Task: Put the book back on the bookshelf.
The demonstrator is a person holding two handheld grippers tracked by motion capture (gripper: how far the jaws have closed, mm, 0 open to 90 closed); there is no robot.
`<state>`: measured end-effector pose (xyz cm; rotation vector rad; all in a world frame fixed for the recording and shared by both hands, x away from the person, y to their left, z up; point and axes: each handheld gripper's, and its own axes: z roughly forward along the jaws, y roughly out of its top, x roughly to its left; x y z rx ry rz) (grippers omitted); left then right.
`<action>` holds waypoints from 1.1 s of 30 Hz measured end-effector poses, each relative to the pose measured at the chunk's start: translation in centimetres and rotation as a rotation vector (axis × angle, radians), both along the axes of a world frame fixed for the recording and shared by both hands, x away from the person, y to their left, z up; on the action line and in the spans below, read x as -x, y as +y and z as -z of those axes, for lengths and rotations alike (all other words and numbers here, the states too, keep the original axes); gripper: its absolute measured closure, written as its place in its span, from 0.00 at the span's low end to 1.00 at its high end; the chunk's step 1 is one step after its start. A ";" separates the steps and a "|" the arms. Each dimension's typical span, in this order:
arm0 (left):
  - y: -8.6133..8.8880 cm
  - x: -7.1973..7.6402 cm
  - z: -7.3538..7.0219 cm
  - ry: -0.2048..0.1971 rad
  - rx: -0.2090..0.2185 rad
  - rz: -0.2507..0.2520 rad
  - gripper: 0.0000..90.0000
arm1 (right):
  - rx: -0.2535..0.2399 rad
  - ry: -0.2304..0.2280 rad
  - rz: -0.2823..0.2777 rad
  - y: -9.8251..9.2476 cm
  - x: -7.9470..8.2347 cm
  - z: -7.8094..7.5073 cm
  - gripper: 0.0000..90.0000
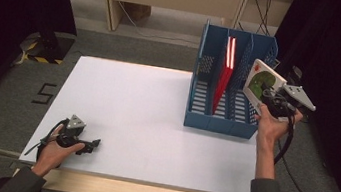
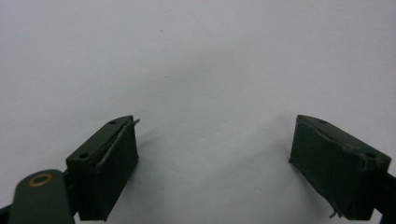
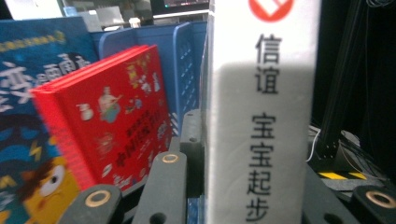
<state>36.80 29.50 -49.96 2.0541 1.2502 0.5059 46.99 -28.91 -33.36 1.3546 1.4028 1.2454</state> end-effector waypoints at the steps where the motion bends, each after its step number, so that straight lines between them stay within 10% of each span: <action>1: 0.0 0.0 0.0 0.000 -0.001 0.000 0.15 | -0.007 0.004 0.010 0.1 -0.4 0.1 0.84; 33: 0.0 0.1 0.0 -0.001 -0.005 -0.001 0.16 | 0.054 0.090 0.049 3.4 -8.3 3.9 0.84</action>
